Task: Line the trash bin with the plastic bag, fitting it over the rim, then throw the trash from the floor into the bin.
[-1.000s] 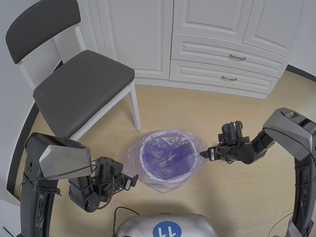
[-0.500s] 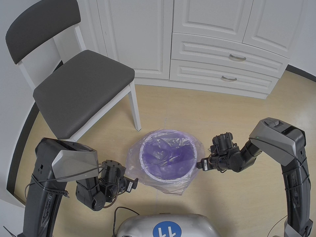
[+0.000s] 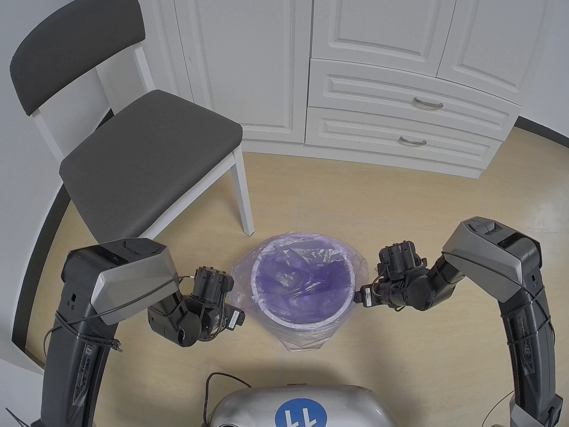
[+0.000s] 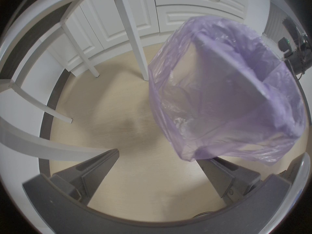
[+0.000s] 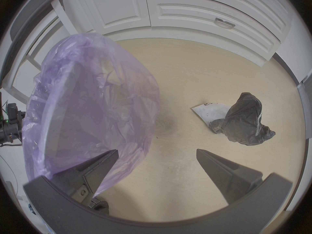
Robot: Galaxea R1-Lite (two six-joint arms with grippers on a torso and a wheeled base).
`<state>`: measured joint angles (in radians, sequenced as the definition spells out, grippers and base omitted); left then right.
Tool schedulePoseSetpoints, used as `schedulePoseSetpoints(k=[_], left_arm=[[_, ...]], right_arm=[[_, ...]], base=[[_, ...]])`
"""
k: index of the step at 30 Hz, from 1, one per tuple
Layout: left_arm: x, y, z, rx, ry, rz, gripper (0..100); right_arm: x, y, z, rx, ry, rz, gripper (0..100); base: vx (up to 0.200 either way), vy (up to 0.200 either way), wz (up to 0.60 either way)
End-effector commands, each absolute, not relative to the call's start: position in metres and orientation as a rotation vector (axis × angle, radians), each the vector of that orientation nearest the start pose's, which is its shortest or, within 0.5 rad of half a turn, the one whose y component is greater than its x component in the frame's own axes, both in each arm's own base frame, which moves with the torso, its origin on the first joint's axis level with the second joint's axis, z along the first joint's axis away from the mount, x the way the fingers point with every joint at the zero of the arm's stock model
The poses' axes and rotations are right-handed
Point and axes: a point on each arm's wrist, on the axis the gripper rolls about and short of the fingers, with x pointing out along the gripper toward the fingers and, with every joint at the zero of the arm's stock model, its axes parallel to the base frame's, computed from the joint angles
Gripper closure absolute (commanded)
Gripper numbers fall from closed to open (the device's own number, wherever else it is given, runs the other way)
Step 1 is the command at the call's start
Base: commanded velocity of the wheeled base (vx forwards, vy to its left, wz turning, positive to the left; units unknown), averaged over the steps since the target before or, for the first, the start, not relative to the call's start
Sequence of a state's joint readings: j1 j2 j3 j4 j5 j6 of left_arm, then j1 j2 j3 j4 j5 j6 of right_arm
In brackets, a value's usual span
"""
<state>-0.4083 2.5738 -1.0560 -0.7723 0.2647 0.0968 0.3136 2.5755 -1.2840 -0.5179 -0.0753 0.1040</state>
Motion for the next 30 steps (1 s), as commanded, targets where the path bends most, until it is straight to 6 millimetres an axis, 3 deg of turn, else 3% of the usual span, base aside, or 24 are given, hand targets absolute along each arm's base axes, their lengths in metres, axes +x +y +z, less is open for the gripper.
schedulePoseSetpoints(k=[1, 7, 13, 25, 30], left_arm=[[0.407, -0.156, -0.066, 0.333, 0.701, -0.141, 0], [0.426, -0.164, -0.059, 0.34, 0.729, -0.143, 0], [0.433, -0.163, -0.058, 0.35, 0.763, -0.129, 0], [0.428, -0.151, -0.058, 0.408, 0.94, -0.12, 0], [0.422, -0.148, -0.053, 0.398, 0.947, -0.116, 0]], right_arm=[[0.437, 0.138, -0.061, -0.055, 0.745, 0.166, 0], [0.458, 0.139, -0.052, -0.048, 0.726, 0.15, 0], [0.475, 0.136, -0.053, -0.044, 0.749, 0.134, 0], [0.492, 0.136, -0.057, -0.014, 0.978, 0.069, 0], [0.492, 0.136, -0.051, 0.0, 0.967, 0.07, 0]], base=[[0.0, 0.0, 0.0], [0.0, 0.0, 0.0], [0.0, 0.0, 0.0], [0.0, 0.0, 0.0], [0.0, 0.0, 0.0]])
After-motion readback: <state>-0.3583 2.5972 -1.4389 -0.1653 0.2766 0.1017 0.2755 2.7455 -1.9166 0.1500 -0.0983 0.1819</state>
